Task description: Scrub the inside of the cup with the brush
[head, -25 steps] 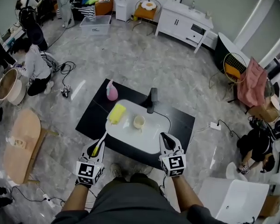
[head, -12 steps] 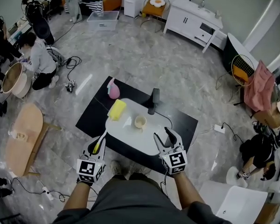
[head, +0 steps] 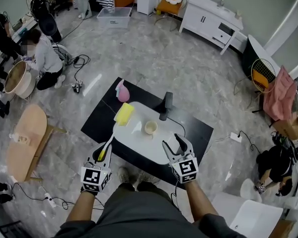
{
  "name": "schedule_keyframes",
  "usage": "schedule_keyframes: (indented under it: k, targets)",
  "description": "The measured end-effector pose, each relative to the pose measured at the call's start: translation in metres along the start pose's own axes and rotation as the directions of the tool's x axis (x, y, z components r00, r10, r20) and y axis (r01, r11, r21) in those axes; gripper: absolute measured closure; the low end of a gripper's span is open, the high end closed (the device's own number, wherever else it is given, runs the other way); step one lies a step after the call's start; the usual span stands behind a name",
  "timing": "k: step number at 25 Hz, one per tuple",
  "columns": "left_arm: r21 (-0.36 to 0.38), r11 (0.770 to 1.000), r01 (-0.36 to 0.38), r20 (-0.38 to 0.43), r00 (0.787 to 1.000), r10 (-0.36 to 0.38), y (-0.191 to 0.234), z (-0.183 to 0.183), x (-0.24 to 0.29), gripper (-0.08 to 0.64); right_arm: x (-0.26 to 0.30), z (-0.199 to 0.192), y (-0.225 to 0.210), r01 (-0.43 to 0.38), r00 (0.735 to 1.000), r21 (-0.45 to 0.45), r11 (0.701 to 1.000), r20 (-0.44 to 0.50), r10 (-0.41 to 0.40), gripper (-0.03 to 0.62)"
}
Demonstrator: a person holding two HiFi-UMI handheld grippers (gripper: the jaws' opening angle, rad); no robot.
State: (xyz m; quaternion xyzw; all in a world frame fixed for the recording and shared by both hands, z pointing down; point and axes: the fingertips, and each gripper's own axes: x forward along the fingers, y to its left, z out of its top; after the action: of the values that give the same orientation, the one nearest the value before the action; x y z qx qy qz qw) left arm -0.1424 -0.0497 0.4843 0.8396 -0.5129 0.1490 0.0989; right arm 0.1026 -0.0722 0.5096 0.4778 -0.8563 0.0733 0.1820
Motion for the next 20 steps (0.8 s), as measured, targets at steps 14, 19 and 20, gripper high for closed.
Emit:
schedule_keyframes:
  k: [14,19,20]
  targets:
    - [0.0,1.0,0.025,-0.069,0.997,-0.025,-0.002,-0.039,0.043,0.525,0.058,-0.066,-0.012,-0.038,0.993,0.002,0.999,-0.113,0.038,0.374]
    - [0.002,0.999,0.033,-0.074,0.997,-0.033,0.0,-0.046,0.059,0.525,0.085,-0.099,-0.018,-0.04,0.987,0.01,0.999,-0.158,0.041,0.374]
    - [0.0,0.999,0.033,-0.076,0.997,-0.033,0.0,-0.046,0.06,0.526,0.09,-0.105,-0.019,-0.042,0.984,0.013,0.999,-0.172,0.043,0.374]
